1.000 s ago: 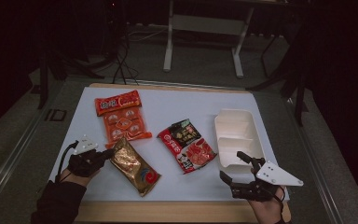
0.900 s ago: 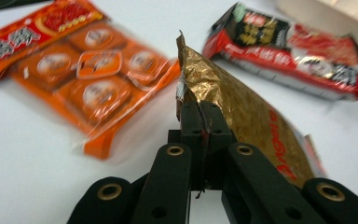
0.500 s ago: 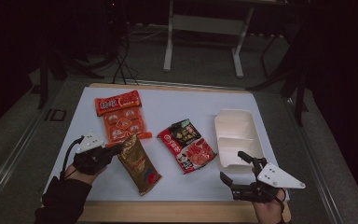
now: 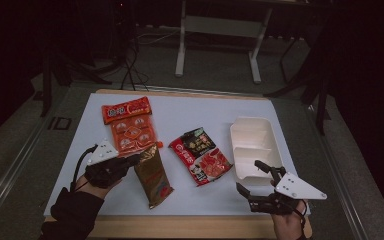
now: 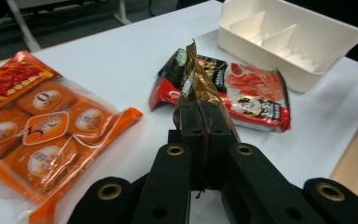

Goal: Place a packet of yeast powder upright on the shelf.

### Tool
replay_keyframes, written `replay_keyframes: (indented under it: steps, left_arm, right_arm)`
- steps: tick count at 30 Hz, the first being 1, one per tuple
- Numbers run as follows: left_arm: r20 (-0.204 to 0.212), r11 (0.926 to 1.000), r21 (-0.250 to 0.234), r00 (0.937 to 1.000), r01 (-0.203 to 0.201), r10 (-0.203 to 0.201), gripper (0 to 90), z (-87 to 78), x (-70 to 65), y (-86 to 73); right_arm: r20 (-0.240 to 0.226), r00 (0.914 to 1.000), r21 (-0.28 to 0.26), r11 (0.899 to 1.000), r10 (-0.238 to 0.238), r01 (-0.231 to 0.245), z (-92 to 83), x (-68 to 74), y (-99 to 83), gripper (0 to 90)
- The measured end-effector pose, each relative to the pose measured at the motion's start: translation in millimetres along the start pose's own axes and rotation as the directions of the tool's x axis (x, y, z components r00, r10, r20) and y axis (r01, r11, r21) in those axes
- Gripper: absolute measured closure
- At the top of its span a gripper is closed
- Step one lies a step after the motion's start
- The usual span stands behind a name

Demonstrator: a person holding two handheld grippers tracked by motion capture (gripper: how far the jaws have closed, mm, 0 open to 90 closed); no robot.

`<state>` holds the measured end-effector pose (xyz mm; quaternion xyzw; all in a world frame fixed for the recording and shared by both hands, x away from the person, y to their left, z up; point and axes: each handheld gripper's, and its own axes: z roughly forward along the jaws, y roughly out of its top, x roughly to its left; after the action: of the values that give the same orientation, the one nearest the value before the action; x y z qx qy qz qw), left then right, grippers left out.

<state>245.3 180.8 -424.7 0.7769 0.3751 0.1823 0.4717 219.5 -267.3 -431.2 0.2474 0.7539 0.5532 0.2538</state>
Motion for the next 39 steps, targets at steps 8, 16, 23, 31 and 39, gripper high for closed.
replay_keyframes:
  steps: [8, 16, 23, 31, 39]
  left_arm:
    - [0.071, 0.9955, -0.024, 0.9931, -0.091, 0.093, 90.0, -1.3, -22.0, 21.2]
    - [0.107, 0.9763, -0.118, 0.9751, -0.182, 0.194, 90.0, -10.8, -28.3, 41.1]
    - [0.183, 0.9527, -0.159, 0.9405, -0.259, 0.286, 90.0, -0.4, -31.0, 53.6]
    - [0.28, 0.9372, -0.201, 0.9003, -0.285, 0.334, 90.0, 15.9, -36.7, 61.4]
    - [0.372, 0.9355, -0.234, 0.8647, -0.265, 0.338, 90.0, 23.1, -47.5, 66.1]
  right_arm:
    - [-0.027, 0.9982, 0.023, 0.998, 0.053, -0.053, 1.8, 1.1, 6.1, 12.1]
    - [-0.13, 0.9876, 0.011, 0.996, 0.088, -0.088, 4.3, 9.6, 21.2, 9.8]
    - [-0.219, 0.9696, 0.016, 0.994, 0.11, -0.109, 20.1, 12.0, 38.2, 17.6]
    - [-0.266, 0.9602, 0.006, 0.996, 0.084, -0.085, 41.0, 13.4, 63.6, 20.6]
    - [-0.314, 0.9461, 0.031, 0.997, 0.078, -0.071, 60.0, 10.3, 73.3, 24.4]
